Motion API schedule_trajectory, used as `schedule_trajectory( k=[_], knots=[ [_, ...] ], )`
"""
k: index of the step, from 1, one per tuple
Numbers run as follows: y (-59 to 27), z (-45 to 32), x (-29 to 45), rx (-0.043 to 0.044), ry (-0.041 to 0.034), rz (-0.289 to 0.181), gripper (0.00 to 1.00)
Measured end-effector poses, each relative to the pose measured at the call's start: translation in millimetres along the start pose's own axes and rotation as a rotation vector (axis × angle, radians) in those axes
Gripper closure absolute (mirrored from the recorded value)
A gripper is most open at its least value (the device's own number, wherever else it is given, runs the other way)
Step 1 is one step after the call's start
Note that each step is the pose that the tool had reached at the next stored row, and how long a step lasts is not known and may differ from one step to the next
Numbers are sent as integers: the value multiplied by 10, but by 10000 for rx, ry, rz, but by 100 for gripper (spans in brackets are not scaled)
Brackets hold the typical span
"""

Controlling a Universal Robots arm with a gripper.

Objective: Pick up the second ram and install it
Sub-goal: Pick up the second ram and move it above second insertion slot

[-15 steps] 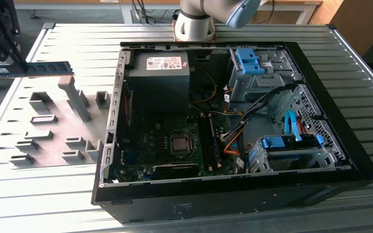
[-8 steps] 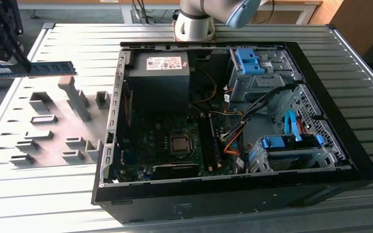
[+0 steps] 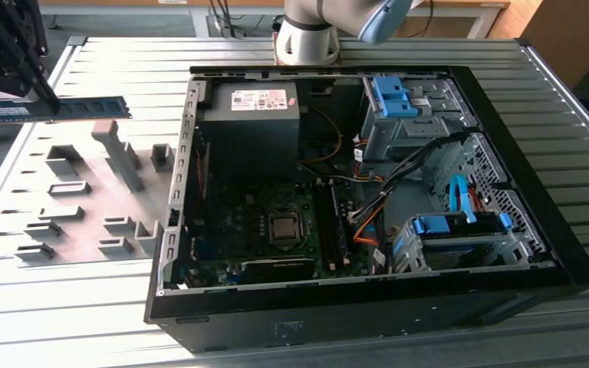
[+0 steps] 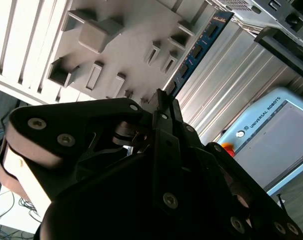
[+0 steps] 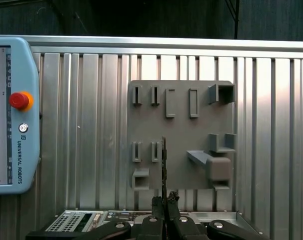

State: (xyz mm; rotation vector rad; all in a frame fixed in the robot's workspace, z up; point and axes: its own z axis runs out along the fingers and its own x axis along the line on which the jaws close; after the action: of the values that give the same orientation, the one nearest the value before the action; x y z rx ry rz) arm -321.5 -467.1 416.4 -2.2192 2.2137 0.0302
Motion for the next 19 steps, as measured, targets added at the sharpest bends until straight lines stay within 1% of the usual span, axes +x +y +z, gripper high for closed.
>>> schedule_trajectory(
  k=[19],
  knots=[
    [-101, -1, 0, 0, 0, 0, 86]
  ],
)
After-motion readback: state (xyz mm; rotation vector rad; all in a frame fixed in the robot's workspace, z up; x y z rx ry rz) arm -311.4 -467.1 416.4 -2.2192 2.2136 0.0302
